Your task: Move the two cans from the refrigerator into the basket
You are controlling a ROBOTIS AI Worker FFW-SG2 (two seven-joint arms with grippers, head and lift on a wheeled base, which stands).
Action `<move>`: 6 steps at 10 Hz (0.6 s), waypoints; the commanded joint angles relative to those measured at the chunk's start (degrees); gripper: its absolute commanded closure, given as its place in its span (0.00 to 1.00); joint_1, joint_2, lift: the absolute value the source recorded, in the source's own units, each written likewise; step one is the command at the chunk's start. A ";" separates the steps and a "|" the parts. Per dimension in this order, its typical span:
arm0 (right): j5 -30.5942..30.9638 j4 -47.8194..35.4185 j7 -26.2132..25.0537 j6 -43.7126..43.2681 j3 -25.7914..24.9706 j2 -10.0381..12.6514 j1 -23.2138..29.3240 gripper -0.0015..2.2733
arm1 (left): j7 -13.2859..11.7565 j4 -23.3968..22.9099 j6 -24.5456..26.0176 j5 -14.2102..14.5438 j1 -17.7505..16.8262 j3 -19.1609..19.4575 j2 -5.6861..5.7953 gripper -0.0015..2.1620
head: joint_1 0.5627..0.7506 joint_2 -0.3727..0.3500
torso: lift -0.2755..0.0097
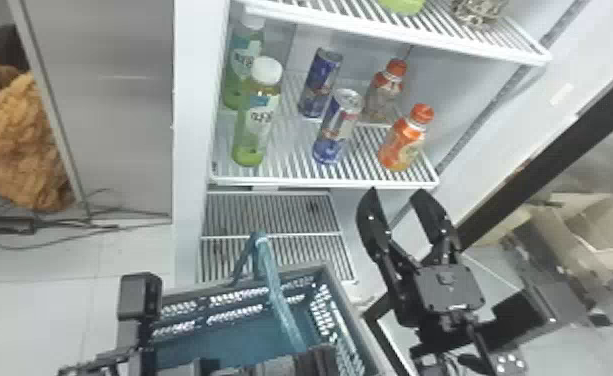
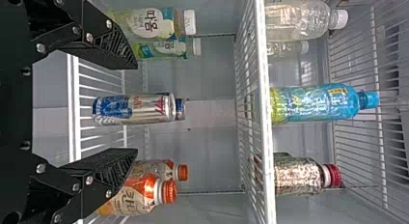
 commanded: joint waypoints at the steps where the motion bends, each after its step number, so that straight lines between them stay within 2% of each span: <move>1: -0.04 0.05 -0.02 0.00 0.00 0.06 0.00 0.19 | 0.00 -0.03 0.06 0.00 0.00 0.01 -0.08 0.55 | 0.70 0.03 | 0.00; 6: 0.30 1.74 -0.02 1.12 0.00 -0.03 -0.70 0.18 | 0.00 -0.03 0.06 0.00 0.00 0.01 -0.08 0.55 | 0.70 0.03 | 0.00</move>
